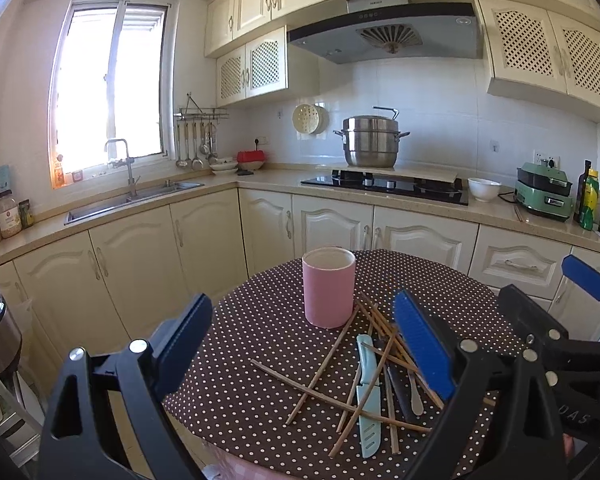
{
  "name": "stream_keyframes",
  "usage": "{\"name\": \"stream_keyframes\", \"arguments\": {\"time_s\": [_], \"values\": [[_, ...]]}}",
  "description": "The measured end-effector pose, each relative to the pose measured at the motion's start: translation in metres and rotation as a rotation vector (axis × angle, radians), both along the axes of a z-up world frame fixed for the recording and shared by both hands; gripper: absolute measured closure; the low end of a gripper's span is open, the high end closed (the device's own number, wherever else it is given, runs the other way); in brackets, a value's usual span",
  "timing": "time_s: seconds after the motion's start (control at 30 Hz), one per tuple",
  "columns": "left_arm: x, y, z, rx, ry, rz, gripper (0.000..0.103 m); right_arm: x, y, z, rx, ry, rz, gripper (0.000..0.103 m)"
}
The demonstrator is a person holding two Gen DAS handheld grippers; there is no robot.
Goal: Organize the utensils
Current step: 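Lower both tools to the pile and close each on a wooden chopstick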
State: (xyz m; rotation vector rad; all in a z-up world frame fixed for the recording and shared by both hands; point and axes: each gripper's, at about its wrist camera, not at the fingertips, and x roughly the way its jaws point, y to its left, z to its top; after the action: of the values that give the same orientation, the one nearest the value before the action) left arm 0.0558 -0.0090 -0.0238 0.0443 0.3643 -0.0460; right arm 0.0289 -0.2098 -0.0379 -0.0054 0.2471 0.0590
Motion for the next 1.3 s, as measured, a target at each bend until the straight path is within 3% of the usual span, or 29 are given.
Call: {"name": "stream_keyframes", "arguments": {"time_s": [0.13, 0.23, 0.4, 0.47, 0.53, 0.7, 0.9, 0.97, 1.03, 1.07, 1.3], "values": [[0.023, 0.012, -0.011, -0.061, 0.119, 0.001, 0.012, 0.021, -0.009, -0.006, -0.001, 0.061, 0.015, 0.006], [0.048, 0.029, -0.026, -0.155, 0.246, 0.005, 0.012, 0.045, -0.015, -0.017, -0.013, 0.15, 0.039, 0.006], [0.087, 0.044, -0.066, -0.284, 0.484, 0.034, 0.013, 0.082, -0.014, -0.045, -0.089, 0.282, 0.079, 0.006], [0.099, 0.044, -0.082, -0.311, 0.544, 0.032, 0.013, 0.093, -0.016, -0.056, -0.099, 0.32, 0.095, 0.006], [0.111, 0.041, -0.098, -0.312, 0.61, 0.046, 0.029, 0.103, -0.018, -0.068, -0.112, 0.366, 0.108, 0.006], [0.129, 0.028, -0.13, -0.332, 0.737, 0.034, 0.048, 0.119, -0.023, -0.093, -0.141, 0.453, 0.145, 0.009], [0.145, 0.009, -0.154, -0.291, 0.8, 0.059, 0.065, 0.127, -0.024, -0.109, -0.158, 0.558, 0.234, 0.028], [0.15, 0.007, -0.155, -0.278, 0.797, 0.076, 0.074, 0.131, -0.022, -0.115, -0.164, 0.601, 0.29, 0.039], [0.152, 0.008, -0.156, -0.287, 0.802, 0.084, 0.087, 0.137, -0.018, -0.119, -0.177, 0.638, 0.331, 0.062], [0.153, 0.009, -0.156, -0.293, 0.802, 0.083, 0.087, 0.138, -0.017, -0.12, -0.183, 0.651, 0.349, 0.067], [0.149, 0.02, -0.15, -0.31, 0.775, 0.079, 0.102, 0.15, 0.007, -0.124, -0.266, 0.729, 0.469, 0.078]]}}
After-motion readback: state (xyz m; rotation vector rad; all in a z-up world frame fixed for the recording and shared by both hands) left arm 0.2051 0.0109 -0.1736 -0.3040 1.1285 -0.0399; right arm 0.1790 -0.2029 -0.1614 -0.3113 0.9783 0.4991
